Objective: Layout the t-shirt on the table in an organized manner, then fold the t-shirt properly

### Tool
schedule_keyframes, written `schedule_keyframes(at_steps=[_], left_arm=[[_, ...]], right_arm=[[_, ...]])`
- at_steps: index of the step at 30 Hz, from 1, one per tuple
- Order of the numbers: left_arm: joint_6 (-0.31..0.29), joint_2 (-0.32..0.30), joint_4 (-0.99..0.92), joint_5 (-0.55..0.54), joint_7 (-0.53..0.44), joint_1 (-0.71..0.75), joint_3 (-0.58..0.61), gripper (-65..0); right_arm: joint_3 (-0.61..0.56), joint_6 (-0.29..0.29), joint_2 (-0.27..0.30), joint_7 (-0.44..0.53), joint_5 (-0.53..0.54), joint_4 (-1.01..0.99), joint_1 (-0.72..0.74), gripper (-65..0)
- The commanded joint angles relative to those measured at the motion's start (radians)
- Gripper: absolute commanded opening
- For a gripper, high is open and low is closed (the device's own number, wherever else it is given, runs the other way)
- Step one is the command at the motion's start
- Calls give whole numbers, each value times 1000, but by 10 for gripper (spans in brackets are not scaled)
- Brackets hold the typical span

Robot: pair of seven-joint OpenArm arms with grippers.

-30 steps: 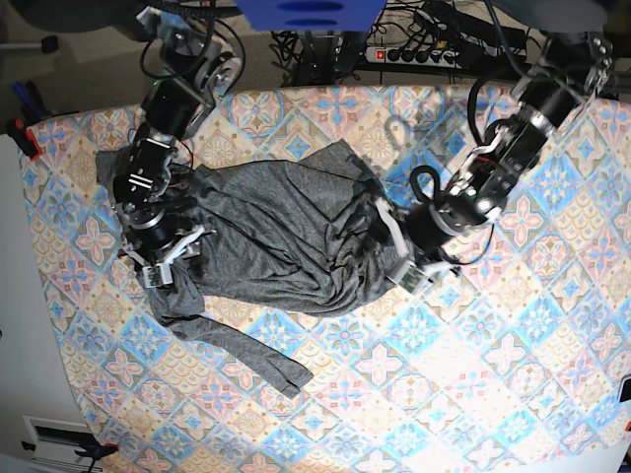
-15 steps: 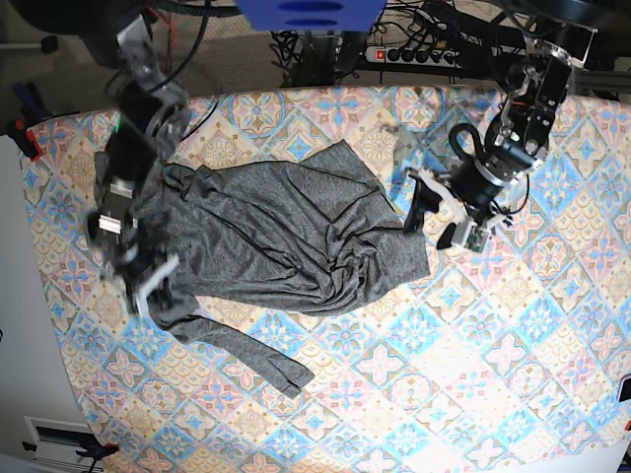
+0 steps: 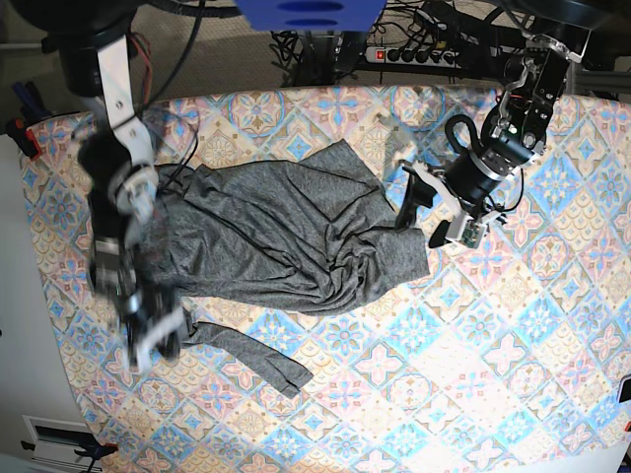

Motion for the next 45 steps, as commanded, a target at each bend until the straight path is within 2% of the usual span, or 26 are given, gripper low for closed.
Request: schedule_keyframes(at_steps=[1,3,6,11,15,17,19,21,25,35,39,41,45], left_arm=[[-6,6,15,-2,-22,-2,-8,-318],[-7,25,15,5,-22,14,-14,-318],[-7,35,15,5,-22,18,-9,-318],[-7,58,15,5,-22,20,-6,-318],[-7,63,15,6,-22,21,-5,-318],[-9,63,13,6,-22,21,-5,-318],[-9,63,12,8,-22,20,-5,-318],[-9,65,12,8,-22,17,-5,-318],[-9,65,10,8,-22,15,-5,-318],[-9,72,-22,3,-22,-3,0,-318],[-9,98,-65,8,-22,-49,61,-318],[-9,98,-87,8,-22,-87,120,-318],[-9,100,-108,8,-22,-160,224,-318]], right_arm=[[5,-89,43,67,39,27,80,-650],[5,-252,43,75,41,27,100,-650],[5,-410,43,75,41,27,100,-650],[5,-491,46,75,96,37,100,-650],[5,-554,114,70,145,66,98,-650],[6,-559,120,67,171,113,93,-650],[12,-560,170,66,188,183,90,-650],[60,-560,190,66,193,223,44,-650],[192,-560,190,66,185,327,-77,-650],[427,-560,183,66,188,806,-459,-650],[523,-560,86,72,191,935,-580,-650],[560,-560,57,72,190,998,-620,-650],[557,-560,6,73,188,1042,-683,-650]])
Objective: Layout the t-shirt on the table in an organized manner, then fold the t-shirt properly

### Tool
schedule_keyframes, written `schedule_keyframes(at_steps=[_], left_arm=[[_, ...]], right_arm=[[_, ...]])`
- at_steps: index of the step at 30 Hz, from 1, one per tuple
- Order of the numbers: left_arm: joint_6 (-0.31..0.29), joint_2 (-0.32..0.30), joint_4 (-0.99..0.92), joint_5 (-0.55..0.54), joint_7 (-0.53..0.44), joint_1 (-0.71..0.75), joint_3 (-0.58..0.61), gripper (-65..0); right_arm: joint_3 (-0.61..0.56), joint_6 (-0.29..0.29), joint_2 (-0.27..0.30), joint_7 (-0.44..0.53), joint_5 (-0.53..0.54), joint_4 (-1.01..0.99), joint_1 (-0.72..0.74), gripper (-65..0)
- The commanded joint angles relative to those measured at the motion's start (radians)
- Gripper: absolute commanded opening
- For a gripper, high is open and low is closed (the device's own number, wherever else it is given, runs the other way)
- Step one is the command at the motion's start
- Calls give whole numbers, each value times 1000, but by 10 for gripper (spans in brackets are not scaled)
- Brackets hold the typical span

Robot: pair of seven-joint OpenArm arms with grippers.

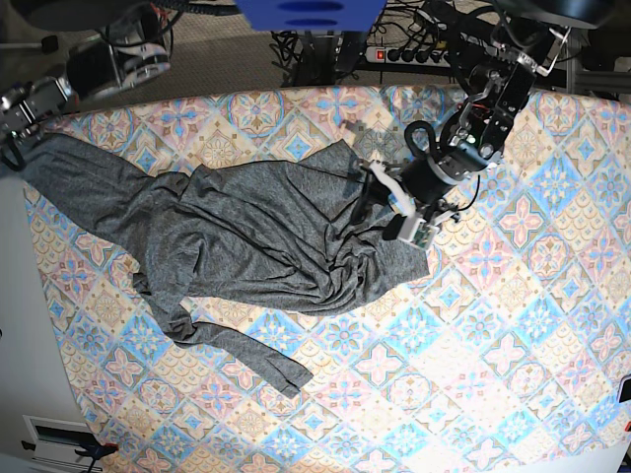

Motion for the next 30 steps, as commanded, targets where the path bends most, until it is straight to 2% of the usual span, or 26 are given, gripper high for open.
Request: schedule_keyframes(at_steps=[1,5,6,11,12,14,19,23,24,26,28,30], left_arm=[[-5,1,17,-3,-27,-29,12,-318],[-4,1,15,-3,-27,-76,68,-318],[-4,1,6,-3,-27,-84,75,-318],[-4,1,-2,-3,-27,-92,80,-318],[-4,1,-2,-3,-27,-92,80,-318],[-5,1,-2,-3,-27,-92,80,-318],[-5,1,-3,-3,-27,-90,80,-318],[-5,1,-3,-3,-27,-83,80,-318],[-5,1,-3,-3,-27,-81,80,-318],[-5,1,-3,-3,-27,-79,81,-318],[-5,-1,-3,-3,-27,-70,80,-318],[-5,-1,-3,-3,-27,-64,78,-318]], right_arm=[[-3,3,-9,15,0,14,7,-650],[-2,6,-59,8,-1,40,3,-650],[-2,8,-72,9,-1,42,1,-622],[-17,8,-88,17,-3,46,-69,-296],[-39,8,-88,17,-3,54,-80,-241],[-66,8,-88,17,2,83,-91,-176],[-103,8,-88,23,-1,188,-88,-162],[-184,16,-90,98,-1,244,-89,-162],[-220,42,-90,123,-1,247,-94,-162],[-276,140,-90,158,13,237,-115,-162],[-327,260,-90,169,66,228,-115,-162],[-384,407,-90,167,138,200,-115,-162]])
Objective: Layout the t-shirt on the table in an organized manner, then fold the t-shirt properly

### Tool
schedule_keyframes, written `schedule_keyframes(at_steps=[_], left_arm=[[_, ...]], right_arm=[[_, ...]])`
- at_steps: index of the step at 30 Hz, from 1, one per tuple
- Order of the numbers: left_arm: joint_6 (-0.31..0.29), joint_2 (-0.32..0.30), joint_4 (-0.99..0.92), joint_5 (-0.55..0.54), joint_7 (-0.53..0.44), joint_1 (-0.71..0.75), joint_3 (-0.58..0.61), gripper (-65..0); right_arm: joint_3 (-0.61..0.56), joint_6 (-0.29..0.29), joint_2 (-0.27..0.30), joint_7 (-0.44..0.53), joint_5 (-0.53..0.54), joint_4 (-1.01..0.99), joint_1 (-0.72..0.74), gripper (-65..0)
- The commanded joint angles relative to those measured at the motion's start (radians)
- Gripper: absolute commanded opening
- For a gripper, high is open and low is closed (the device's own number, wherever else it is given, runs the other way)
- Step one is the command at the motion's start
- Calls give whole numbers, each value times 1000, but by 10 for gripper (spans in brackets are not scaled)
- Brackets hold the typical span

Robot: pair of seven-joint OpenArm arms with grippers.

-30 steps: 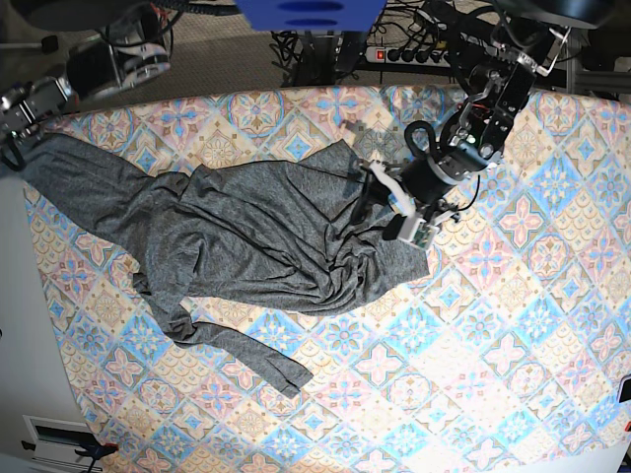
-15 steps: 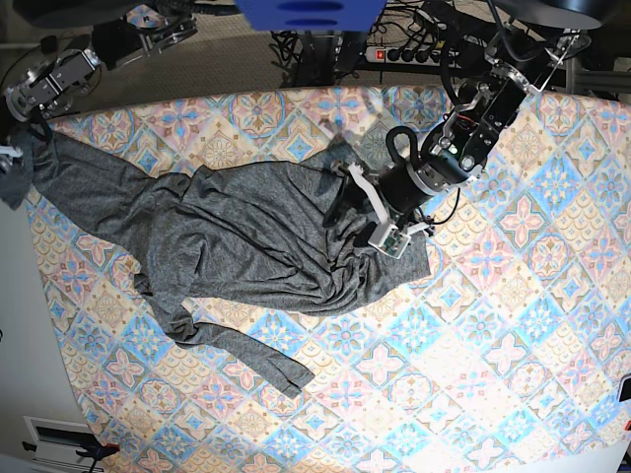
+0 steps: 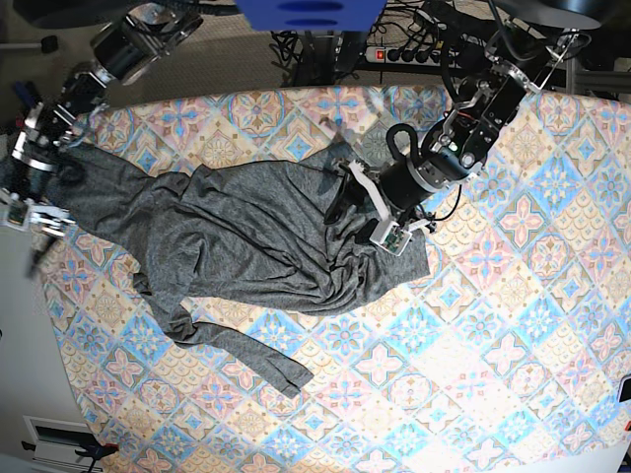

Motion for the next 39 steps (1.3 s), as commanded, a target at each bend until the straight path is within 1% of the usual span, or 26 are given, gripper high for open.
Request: schedule_keyframes(at_steps=[1,2,3,4,5,6,8,11,13,14,17,20,22,26,30,36,39], left_arm=[[-5,-6,14,0,-23,-9,-4,-318],[-5,-7,14,0,-23,-9,-3,-318],[-5,-7,14,0,-23,-7,-3,-318],[-5,-7,14,0,-23,0,-4,-318],[-5,-9,15,0,-23,5,-6,-318],[-5,-9,15,0,-23,10,-7,-318],[-5,-10,15,0,-23,11,-7,-318],[-5,-21,15,0,-23,23,-9,-318],[-3,-24,15,0,-23,26,-9,-318],[-3,-23,15,0,-23,26,-9,-318],[-3,-23,17,-2,-23,31,-9,-318],[-1,-23,17,-2,-23,31,-9,-318],[-1,-23,17,-2,-23,31,-9,-318],[-1,-21,17,-2,-23,26,-9,-318],[-1,-20,17,-2,-23,23,-11,-318],[-1,-18,17,-2,-23,22,-11,-318],[-1,-18,17,-2,-23,22,-11,-318]], right_arm=[[-21,71,21,25,59,-3,11,-162],[-27,147,21,23,100,-19,13,-162],[-27,236,21,17,137,-36,13,-162],[-29,305,21,-8,155,-48,14,-162],[-29,315,21,-46,163,-56,14,-162],[-29,315,21,-90,167,-62,14,-162],[-29,315,21,-215,178,-63,25,-162],[-29,315,23,-388,229,-71,69,-162],[-29,315,23,-469,243,-105,108,-162],[-29,315,24,-494,241,-131,123,-162],[-29,315,29,-508,235,-243,144,-162],[-32,315,72,-508,235,-309,144,-162],[-32,315,90,-508,235,-330,143,-162],[-34,315,92,-508,235,-341,138,-162],[-35,315,90,-508,235,-340,66,-162],[-38,315,87,-508,233,-344,51,-162],[-95,315,87,-508,233,-346,37,-162]])
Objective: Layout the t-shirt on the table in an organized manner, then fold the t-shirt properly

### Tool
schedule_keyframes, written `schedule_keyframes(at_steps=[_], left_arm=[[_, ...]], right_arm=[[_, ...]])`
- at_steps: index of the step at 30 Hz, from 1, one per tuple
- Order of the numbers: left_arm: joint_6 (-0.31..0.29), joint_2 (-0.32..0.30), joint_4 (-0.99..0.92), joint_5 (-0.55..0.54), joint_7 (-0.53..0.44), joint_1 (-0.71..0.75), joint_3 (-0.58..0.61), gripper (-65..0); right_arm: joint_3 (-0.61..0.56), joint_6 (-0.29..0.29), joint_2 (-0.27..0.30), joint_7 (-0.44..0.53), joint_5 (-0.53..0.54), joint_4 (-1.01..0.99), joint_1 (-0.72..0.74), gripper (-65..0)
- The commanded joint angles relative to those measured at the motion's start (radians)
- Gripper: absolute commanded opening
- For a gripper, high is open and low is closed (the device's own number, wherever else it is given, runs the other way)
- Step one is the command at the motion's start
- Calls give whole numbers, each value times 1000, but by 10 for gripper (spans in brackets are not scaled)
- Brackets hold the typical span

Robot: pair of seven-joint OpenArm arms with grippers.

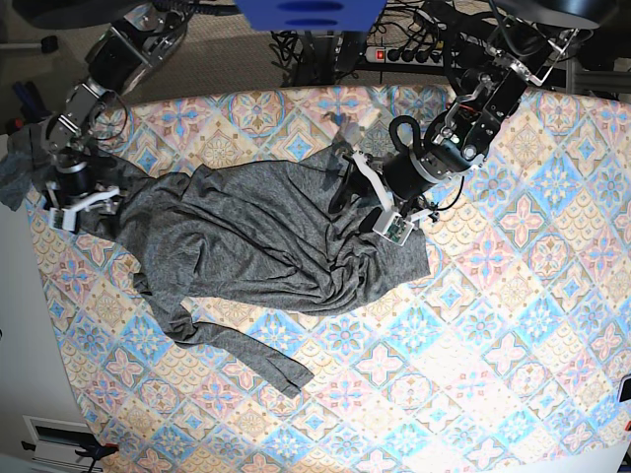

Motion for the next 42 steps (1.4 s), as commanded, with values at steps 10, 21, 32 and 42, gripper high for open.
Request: schedule_keyframes(at_steps=[10,21,32,42], left_arm=[[-2,-5,17,-3,-26,-12,-6,-318],[-2,-5,17,-1,-26,-12,-6,-318],[-2,-5,17,0,-26,-3,-5,-318],[-7,-8,20,0,-26,0,18,-318]], right_arm=[[-216,9,12,16,9,21,-89,-192],[-236,9,12,16,10,23,-134,-650],[100,9,12,7,10,90,113,-650],[163,-105,12,7,10,185,118,-650]])
